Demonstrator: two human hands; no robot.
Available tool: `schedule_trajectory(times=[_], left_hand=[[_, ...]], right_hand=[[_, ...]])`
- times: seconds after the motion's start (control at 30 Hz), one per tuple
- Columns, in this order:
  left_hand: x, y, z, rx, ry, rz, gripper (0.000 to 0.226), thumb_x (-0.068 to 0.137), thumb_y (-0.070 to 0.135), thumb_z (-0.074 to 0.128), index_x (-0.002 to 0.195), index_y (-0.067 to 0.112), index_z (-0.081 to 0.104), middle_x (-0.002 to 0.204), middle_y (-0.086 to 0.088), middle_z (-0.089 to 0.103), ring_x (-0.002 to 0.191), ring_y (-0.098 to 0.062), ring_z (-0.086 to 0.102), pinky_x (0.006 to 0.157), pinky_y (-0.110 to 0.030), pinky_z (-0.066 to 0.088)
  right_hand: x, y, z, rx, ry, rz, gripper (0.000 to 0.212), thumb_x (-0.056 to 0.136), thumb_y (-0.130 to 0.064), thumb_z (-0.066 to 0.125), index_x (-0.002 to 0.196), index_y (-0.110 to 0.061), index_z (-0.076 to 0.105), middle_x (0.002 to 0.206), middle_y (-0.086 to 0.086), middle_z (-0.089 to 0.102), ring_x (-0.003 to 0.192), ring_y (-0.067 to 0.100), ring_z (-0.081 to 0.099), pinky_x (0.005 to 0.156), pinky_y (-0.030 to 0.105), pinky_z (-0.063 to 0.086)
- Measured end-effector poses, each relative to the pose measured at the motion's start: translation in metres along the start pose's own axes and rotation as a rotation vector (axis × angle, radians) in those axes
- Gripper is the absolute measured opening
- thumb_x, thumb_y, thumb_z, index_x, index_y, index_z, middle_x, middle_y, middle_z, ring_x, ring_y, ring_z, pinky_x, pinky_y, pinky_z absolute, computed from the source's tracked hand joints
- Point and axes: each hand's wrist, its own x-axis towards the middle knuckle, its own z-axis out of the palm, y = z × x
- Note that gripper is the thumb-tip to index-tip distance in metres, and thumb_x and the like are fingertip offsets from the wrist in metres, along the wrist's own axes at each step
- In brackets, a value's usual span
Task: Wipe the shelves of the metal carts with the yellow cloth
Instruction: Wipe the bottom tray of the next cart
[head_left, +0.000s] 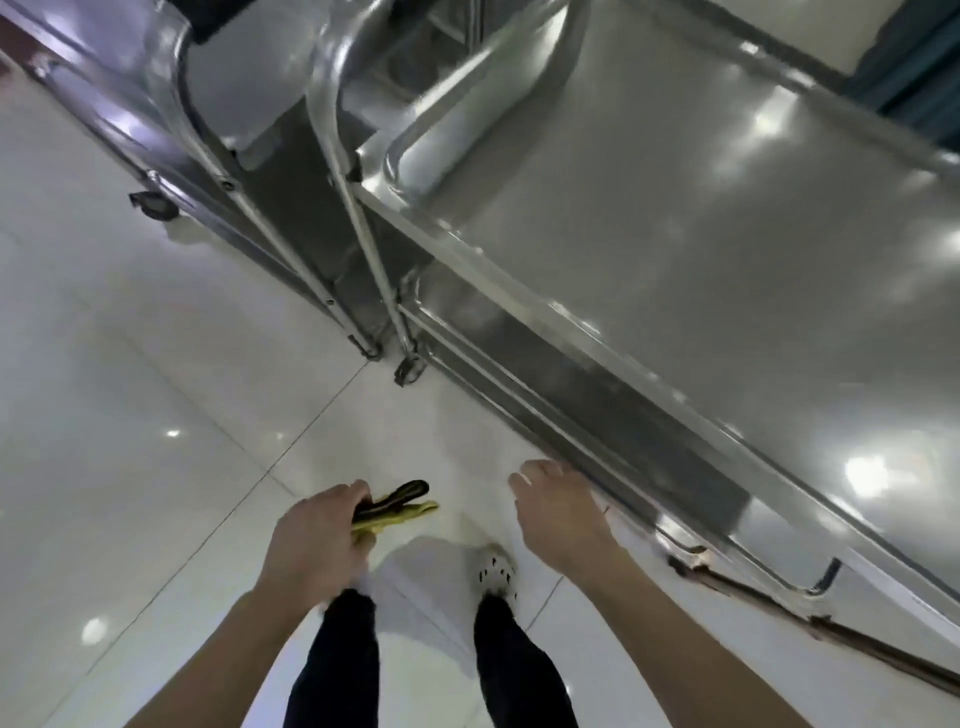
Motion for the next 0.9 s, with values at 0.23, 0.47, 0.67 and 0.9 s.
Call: schedule_trajectory(times=[0.23,0.47,0.67,0.9], left_hand=[[0.157,-0.048,0.033,0.069,-0.015,0.305,0.027,0.088,0.04,0.078,0.105,0.039,0.056,0.091,0.018,0.061,0.079,-0.007,0.061,0.07,-0.027,0.052],[0.334,-0.095,0.133,0.098,0.122,0.63,0.031,0.083,0.036,0.081,0.107,0.035,0.06,0.093,0.013,0.066,0.082,-0.017,0.066,0.073,-0.033,0.056],[0.459,-0.083,0.183,0.012,0.229,0.952,0.039,0.081,0.03,0.081,0.117,0.026,0.065,0.107,0.003,0.072,0.093,-0.027,0.071,0.075,-0.037,0.056],[0.532,-0.031,0.177,0.164,0.69,1.343,0.045,0.08,0.009,0.083,0.122,0.011,0.067,0.125,-0.009,0.066,0.112,-0.03,0.064,0.093,-0.046,0.056]], right_hand=[[0.09,-0.031,0.066,-0.005,0.141,0.205,0.031,0.069,-0.01,0.08,0.099,-0.014,0.073,0.098,0.008,0.068,0.085,0.028,0.066,0.083,0.041,0.06],[0.22,-0.038,0.196,-0.091,0.212,0.316,0.035,0.068,-0.018,0.09,0.098,-0.014,0.073,0.097,0.01,0.068,0.083,0.029,0.068,0.074,0.04,0.058],[0.313,-0.01,0.273,0.089,0.436,0.383,0.092,0.079,-0.056,0.084,0.153,-0.012,0.052,0.147,0.013,0.06,0.132,0.034,0.059,0.108,0.046,0.051],[0.371,0.051,0.289,-0.01,0.973,0.422,0.036,0.096,-0.02,0.062,0.127,-0.004,0.07,0.118,0.017,0.07,0.106,0.04,0.066,0.092,0.051,0.056]])
